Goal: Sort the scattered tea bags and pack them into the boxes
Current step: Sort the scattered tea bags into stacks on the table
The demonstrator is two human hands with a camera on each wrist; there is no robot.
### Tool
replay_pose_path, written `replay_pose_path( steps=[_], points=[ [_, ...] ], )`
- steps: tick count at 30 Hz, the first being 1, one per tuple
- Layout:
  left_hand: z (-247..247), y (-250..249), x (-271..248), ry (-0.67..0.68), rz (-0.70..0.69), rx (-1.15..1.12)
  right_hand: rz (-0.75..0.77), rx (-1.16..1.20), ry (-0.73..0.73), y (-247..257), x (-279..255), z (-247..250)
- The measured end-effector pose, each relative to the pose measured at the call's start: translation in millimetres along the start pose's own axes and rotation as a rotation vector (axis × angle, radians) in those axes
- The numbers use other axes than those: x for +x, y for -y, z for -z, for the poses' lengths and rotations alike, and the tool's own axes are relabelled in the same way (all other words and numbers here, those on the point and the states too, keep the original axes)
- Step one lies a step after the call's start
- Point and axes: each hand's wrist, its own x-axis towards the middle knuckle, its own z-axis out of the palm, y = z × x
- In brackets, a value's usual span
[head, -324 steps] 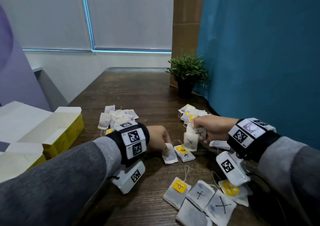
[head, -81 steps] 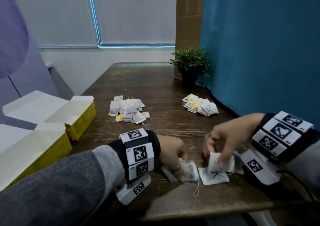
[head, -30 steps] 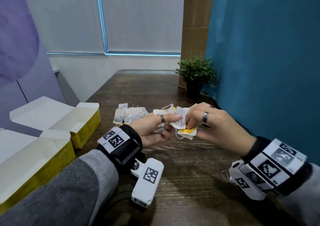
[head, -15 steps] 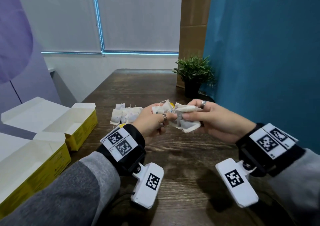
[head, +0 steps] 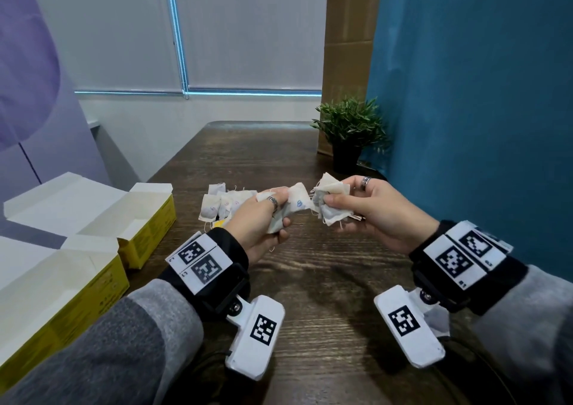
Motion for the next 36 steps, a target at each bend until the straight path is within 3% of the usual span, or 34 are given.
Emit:
replay_pose_path(
  steps=[11,15,19,25,28,31,36],
  points=[
    [26,-6,-12,-0.073,0.007,0.225,0.017,-0.042,-0.002,-2,-3,-2],
    [53,-33,-3,-0.22,-0.12,0.105,-0.073,-0.042,0.0,-5,33,-13],
    [78,-64,9,-0.282,-0.173,-0.027,-0.197,-0.053,0.1,-16,86,-58],
    [92,-80,13,-0.288,-0.13,-0.044,-0.246,-0.418,0.233,-42,131,-98],
    [101,-84,17,-0.296,-0.094,-0.056,-0.228,-0.319,0.124,-42,134,-86],
    [97,-84,20,-0.22,-0.028,-0.023,-0.176,-0.212,-0.047,-35,136,-49],
    [43,-61,46,-0.044,0.078,0.222,-0.074,-0.419,-0.243,-7,125,31]
  ],
)
